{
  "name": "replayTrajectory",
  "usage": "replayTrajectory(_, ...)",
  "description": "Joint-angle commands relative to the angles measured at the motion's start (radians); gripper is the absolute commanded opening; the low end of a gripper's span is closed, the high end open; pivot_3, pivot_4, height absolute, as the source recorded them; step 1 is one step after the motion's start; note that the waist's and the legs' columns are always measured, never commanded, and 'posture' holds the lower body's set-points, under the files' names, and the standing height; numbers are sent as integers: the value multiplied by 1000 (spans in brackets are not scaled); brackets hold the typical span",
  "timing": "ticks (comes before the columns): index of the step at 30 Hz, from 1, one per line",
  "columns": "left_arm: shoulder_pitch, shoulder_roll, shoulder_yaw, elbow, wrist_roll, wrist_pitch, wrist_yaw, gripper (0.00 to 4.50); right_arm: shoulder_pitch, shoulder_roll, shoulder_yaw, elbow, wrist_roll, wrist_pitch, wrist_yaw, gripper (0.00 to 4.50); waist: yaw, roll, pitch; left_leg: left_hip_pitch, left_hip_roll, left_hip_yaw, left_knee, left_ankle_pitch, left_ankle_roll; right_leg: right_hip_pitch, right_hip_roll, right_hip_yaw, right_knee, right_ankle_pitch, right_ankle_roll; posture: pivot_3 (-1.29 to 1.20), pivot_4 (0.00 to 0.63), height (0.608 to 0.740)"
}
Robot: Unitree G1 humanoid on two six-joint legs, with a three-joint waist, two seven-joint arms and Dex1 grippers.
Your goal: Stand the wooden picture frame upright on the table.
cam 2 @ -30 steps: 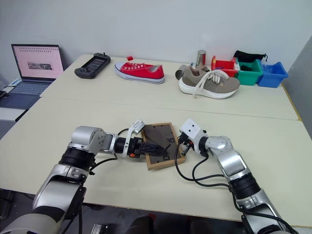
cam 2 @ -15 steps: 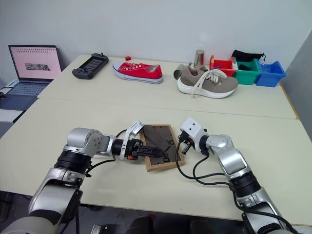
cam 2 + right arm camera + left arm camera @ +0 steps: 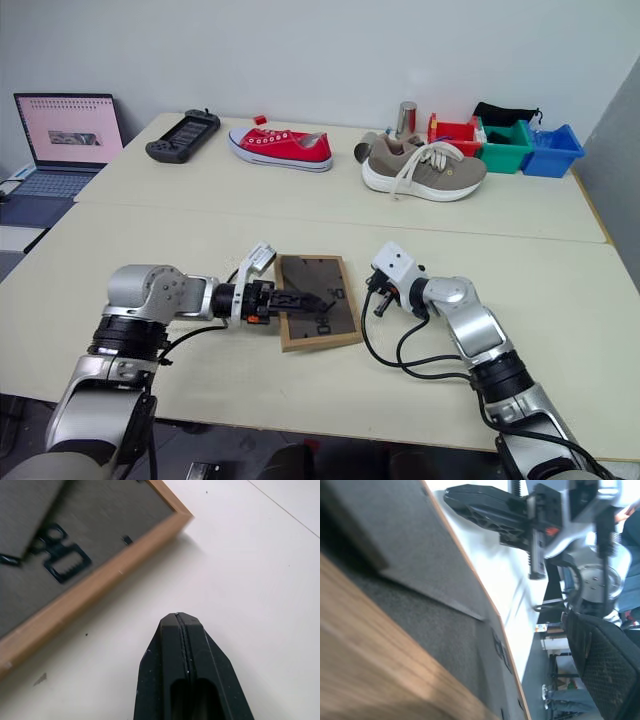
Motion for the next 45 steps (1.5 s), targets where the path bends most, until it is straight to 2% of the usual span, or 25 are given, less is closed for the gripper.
replayTrajectory(1,30,15,72,-96,-64,52,36,4479,-22,7,-18,-10,5,-29,-6,0,0,0,0,0,0,0,0,0,0,0,0,0,0,0,0,0,150,740)
replayTrajectory(7,37,-36,100,-95,-49,31,129,4479,-25,14,-16,2,5,-38,-5,0,2,0,0,0,0,0,0,0,0,0,0,0,0,0,0,0,150,740)
replayTrajectory(9,7,-80,56,-60,12,-45,190,4479,-30,20,-10,15,3,-46,-3,0,4,0,0,0,0,0,0,0,0,0,0,1,0,0,0,0,150,740)
replayTrajectory(11,-31,-107,77,-7,49,-58,262,4479,-32,24,-3,19,1,-50,2,0,7,0,0,0,-1,0,0,0,0,0,-1,1,-1,0,0,0,150,740)
replayTrajectory(13,30,-40,127,-95,-31,15,205,4479,-30,27,-3,7,4,-44,1,0,8,0,0,0,-1,0,0,0,0,0,0,0,-1,0,0,0,150,740)
replayTrajectory(15,102,22,106,-179,-68,31,164,4479,-27,30,-5,8,3,-47,-1,0,-11,0,0,-1,0,1,0,0,0,0,-1,1,0,0,0,0,150,740)
replayTrajectory(19,79,-35,158,-176,-91,47,225,4479,-22,33,0,21,0,-57,-6,0,-17,0,0,0,0,0,-2,2,-3,-1,0,0,1,0,0,0,150,740)
replayTrajectory(25,106,-25,198,-199,-96,45,263,4479,-27,34,-4,21,3,-56,-3,0,-15,0,0,0,0,0,0,0,-1,0,0,1,0,0,0,0,150,740)
replayTrajectory(32,52,-75,138,-203,-19,-144,330,4479,-27,37,0,33,1,-65,-6,0,-9,0,0,0,0,0,0,1,-1,0,0,1,0,0,0,0,150,740)
replayTrajectory(37,55,-73,181,-208,-55,-94,349,4479,-30,34,-2,34,1,-67,-4,0,-2,0,0,0,0,1,0,1,-3,0,0,1,-1,0,0,0,150,740)
replayTrajectory(45,131,-85,320,-255,-175,130,378,4479,-25,29,-6,30,1,-65,-8,0,-5,0,0,0,0,1,-1,0,-1,-1,0,1,-1,0,0,0,150,740)
